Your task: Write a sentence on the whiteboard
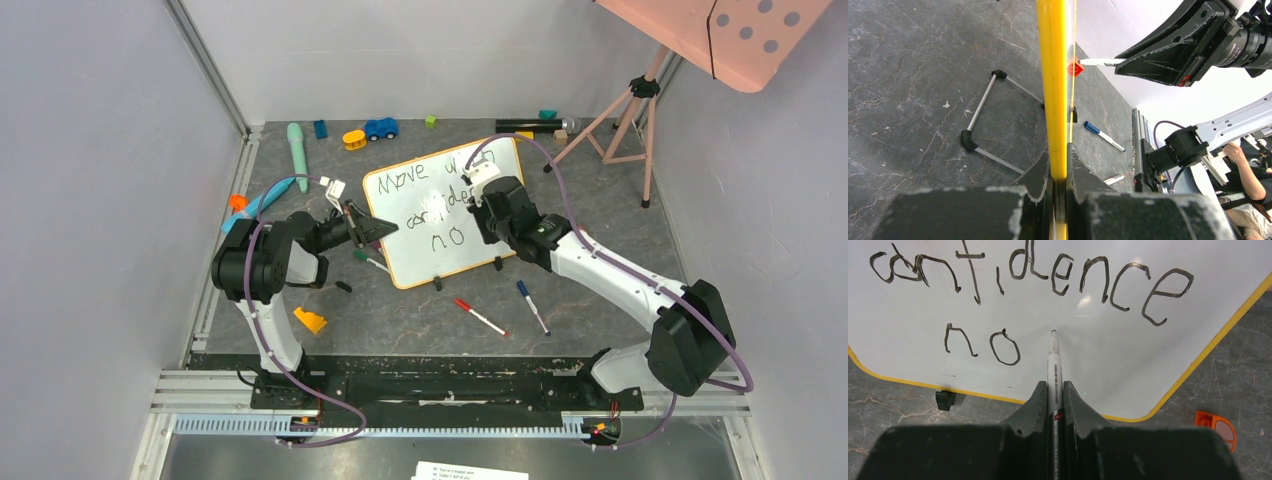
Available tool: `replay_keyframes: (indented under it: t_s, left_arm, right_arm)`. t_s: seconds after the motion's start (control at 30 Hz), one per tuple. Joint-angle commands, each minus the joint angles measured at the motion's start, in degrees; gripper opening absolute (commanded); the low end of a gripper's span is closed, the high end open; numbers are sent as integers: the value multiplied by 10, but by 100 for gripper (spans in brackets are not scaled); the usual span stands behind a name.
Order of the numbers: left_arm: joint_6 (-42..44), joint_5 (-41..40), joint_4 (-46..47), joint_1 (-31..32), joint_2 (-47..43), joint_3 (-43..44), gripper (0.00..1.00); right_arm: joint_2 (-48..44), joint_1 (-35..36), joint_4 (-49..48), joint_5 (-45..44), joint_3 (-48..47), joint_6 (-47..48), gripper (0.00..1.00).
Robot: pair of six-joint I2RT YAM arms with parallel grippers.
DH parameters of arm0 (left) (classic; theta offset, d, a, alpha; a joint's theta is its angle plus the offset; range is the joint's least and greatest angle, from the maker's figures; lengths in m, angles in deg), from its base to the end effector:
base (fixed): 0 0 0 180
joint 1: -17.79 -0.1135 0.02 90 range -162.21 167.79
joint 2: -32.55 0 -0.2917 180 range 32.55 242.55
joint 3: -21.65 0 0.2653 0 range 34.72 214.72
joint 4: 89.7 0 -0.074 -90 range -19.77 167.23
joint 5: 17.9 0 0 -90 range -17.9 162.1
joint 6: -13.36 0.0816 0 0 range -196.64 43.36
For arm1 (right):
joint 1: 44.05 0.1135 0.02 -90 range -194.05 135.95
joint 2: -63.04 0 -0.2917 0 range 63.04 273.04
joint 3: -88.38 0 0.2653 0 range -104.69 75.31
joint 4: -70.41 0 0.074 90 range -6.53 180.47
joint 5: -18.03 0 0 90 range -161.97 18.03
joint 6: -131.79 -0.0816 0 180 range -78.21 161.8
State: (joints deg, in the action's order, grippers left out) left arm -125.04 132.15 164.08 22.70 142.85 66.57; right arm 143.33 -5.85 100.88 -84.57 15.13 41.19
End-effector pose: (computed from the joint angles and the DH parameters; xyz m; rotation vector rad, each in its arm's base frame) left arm 0.3379 -0.1000 0.1627 0.3534 1.6544 -1.4567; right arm 0.2908 0.2061 0.2750 -0.5975 2.1279 0.1316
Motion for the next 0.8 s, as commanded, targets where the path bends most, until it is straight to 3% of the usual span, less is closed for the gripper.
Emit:
replay_keyframes:
  t_s: [0.0, 0.77]
  left_arm:
    - [111, -20, 24, 2, 6, -8, 2]
    - [111, -20, 24, 2, 7, -6, 2]
  right_arm:
    - [-13, 1, -16, 19, 7, -8, 0]
    - [21, 2, -36, 31, 8, -10, 0]
